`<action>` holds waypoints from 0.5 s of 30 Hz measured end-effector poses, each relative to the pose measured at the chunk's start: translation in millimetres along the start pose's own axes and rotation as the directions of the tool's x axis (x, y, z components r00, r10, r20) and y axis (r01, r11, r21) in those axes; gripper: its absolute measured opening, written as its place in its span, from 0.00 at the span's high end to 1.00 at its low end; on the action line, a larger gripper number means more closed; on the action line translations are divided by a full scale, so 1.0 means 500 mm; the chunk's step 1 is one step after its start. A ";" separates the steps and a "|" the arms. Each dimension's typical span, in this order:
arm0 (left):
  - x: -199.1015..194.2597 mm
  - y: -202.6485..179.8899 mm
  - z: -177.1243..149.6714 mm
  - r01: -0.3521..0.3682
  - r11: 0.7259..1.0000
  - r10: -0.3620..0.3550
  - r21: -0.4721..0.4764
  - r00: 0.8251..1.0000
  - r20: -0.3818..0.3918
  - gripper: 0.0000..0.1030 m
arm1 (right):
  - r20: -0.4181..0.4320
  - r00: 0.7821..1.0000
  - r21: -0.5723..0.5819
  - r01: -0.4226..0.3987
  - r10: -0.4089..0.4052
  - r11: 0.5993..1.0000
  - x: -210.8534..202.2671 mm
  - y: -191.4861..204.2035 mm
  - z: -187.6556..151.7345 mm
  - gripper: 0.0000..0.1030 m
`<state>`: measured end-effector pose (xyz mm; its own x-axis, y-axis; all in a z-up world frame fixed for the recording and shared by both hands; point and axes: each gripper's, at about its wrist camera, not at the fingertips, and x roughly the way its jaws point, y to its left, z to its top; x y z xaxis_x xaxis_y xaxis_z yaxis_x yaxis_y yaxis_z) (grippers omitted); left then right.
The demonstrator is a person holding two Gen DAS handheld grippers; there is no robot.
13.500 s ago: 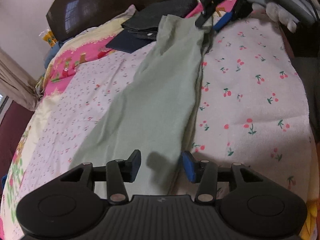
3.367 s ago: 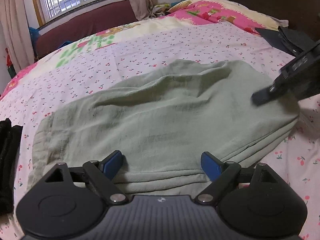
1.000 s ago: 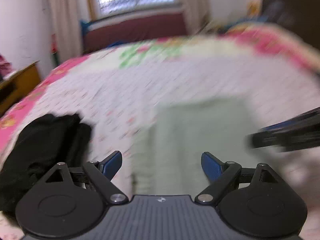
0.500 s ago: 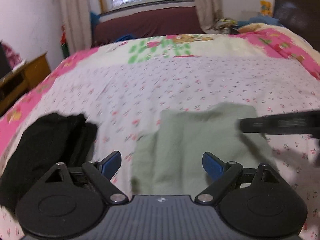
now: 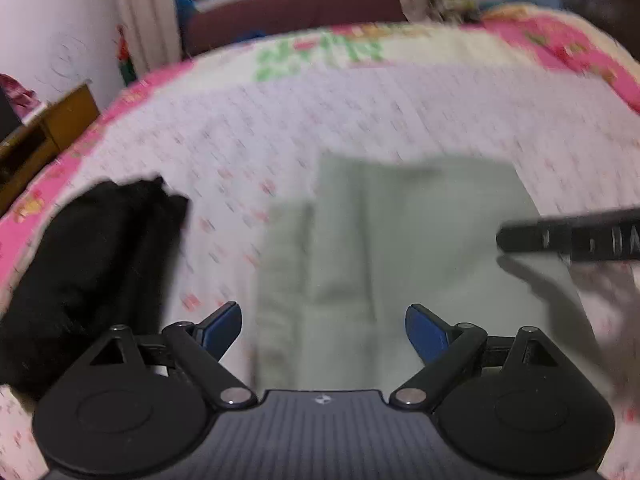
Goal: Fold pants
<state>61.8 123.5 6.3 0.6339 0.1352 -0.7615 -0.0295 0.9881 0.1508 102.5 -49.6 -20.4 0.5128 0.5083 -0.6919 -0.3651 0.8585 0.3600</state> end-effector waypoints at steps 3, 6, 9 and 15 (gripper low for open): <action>-0.001 -0.016 -0.014 -0.014 1.000 0.014 -0.006 0.999 -0.031 0.01 | -0.004 0.999 -0.056 0.052 -0.053 0.997 -0.013 0.016 -0.029 0.53; -0.046 -0.019 -0.017 -0.015 1.000 0.015 -0.013 1.000 0.004 0.01 | 0.037 0.999 -0.032 0.009 -0.008 0.999 -0.064 0.026 -0.026 0.53; -0.087 -0.030 -0.028 -0.019 1.000 0.020 -0.004 0.999 0.047 0.01 | 0.062 0.998 -0.040 0.016 -0.013 0.999 -0.093 0.042 -0.039 0.52; -0.116 -0.074 -0.064 0.009 1.000 -0.010 0.019 0.999 0.042 0.01 | 0.055 0.998 -0.028 0.019 -0.017 0.999 -0.127 0.043 -0.096 0.53</action>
<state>1.3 81.7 24.8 0.6660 0.1222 -0.7359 -0.0090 0.9877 0.1559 24.8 -66.8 1.1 0.5607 0.4966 -0.6626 -0.3772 0.8656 0.3294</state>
